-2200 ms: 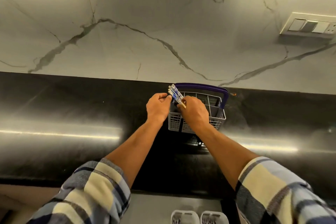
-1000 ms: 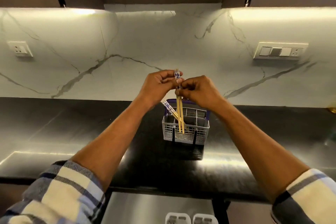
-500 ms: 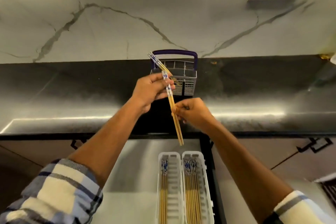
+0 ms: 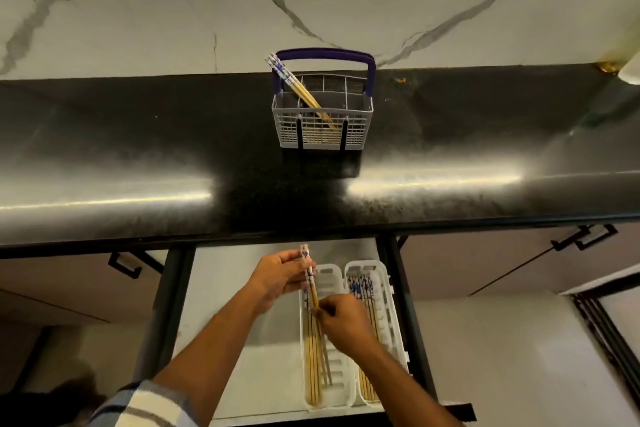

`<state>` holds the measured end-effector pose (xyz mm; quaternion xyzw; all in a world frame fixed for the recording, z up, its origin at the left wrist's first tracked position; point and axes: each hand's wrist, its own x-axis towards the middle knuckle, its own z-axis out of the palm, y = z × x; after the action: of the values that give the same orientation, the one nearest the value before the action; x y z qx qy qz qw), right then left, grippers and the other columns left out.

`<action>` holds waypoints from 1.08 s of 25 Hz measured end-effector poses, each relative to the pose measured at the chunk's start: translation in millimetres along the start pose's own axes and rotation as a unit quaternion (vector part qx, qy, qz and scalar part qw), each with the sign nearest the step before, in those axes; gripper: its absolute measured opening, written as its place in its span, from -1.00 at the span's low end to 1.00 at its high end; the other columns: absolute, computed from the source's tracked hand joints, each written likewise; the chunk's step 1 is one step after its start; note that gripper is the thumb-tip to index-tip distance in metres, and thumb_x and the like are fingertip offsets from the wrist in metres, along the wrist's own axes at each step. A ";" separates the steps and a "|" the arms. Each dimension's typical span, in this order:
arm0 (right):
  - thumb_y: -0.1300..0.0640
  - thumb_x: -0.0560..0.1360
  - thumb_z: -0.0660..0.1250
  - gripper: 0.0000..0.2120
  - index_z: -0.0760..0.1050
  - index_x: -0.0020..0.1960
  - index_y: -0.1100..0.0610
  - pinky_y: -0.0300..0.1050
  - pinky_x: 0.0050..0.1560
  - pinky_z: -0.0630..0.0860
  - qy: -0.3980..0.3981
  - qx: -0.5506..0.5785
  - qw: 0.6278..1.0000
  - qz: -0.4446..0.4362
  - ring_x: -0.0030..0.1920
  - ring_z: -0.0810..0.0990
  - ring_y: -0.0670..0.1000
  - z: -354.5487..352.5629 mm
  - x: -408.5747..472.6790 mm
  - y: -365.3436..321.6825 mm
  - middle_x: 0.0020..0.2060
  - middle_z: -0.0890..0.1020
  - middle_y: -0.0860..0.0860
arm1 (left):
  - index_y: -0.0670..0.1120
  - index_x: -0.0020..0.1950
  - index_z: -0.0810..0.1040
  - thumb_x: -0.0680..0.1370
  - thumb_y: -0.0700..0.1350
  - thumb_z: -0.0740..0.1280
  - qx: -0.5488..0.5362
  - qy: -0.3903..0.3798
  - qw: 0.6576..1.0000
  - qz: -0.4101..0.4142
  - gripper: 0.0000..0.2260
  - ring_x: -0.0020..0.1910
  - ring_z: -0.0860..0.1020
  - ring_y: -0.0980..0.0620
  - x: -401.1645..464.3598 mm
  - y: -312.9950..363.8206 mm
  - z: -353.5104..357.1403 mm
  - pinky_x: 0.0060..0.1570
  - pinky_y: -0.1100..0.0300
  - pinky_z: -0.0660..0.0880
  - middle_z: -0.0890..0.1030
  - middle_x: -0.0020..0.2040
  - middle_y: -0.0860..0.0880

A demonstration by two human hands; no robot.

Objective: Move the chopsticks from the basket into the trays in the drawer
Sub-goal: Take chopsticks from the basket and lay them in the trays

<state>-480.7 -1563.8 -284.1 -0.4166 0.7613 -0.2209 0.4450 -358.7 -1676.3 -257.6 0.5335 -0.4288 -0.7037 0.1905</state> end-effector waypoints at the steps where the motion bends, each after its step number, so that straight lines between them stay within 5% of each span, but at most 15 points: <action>1: 0.08 0.56 0.35 -0.84 0.67 -0.10 0.10 -0.07 -0.11 0.65 0.012 -0.019 1.000 0.016 -0.22 0.67 -0.03 9.1 3.4 4.0 -0.23 0.70 0.00 | -0.18 0.20 0.60 0.55 -0.15 0.40 0.007 0.008 1.000 -0.019 -0.76 -0.04 0.72 -0.08 3.2 -6.6 -7.5 -0.07 0.12 0.65 0.73 0.00 -0.14; 4: 0.20 0.55 0.34 -0.87 0.64 -0.13 0.12 -0.21 -0.31 0.62 0.046 -0.079 0.992 0.091 -0.29 0.65 -0.06 29.0 11.7 11.7 -0.28 0.66 -0.02 | -0.20 0.19 0.57 0.55 -0.08 0.41 -0.032 0.045 0.997 -0.061 -0.72 -0.05 0.70 -0.04 11.8 -16.7 -28.5 -0.21 0.21 0.63 0.71 0.04 -0.16; 7: 0.22 0.55 0.32 -0.91 0.61 -0.03 0.14 -0.17 -0.23 0.66 0.078 -0.131 0.979 0.136 -0.24 0.66 -0.04 44.5 19.2 11.1 -0.18 0.67 0.02 | -0.21 0.20 0.54 0.57 -0.08 0.39 -0.055 0.073 0.992 -0.084 -0.71 -0.02 0.69 -0.07 18.8 -19.3 -45.4 -0.24 0.18 0.63 0.70 0.04 -0.16; 18: 0.18 0.62 0.25 -0.78 0.48 0.26 0.17 -0.19 0.09 0.61 0.046 -0.262 0.954 0.136 0.08 0.64 -0.01 61.5 30.1 22.7 0.13 0.62 0.08 | -0.16 0.07 0.58 0.64 -0.20 0.25 -0.119 0.101 0.985 -0.076 -0.88 0.08 0.64 -0.20 26.4 -27.0 -68.6 0.12 -0.04 0.55 0.67 0.06 -0.25; 27: 0.18 0.63 0.24 -0.81 0.51 0.22 0.17 -0.23 -0.05 0.64 0.046 -0.267 0.954 0.128 -0.03 0.69 -0.04 62.9 28.8 21.1 0.05 0.67 0.06 | -0.17 0.05 0.59 0.64 -0.20 0.24 -0.128 0.113 0.982 -0.080 -0.87 0.08 0.65 -0.20 29.8 -29.7 -71.9 0.09 -0.04 0.56 0.68 0.03 -0.23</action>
<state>-443.1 -1573.8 -345.1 -0.4088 0.8591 0.0300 0.3064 -298.0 -1710.0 -303.6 0.6134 -0.2667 -0.7011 0.2470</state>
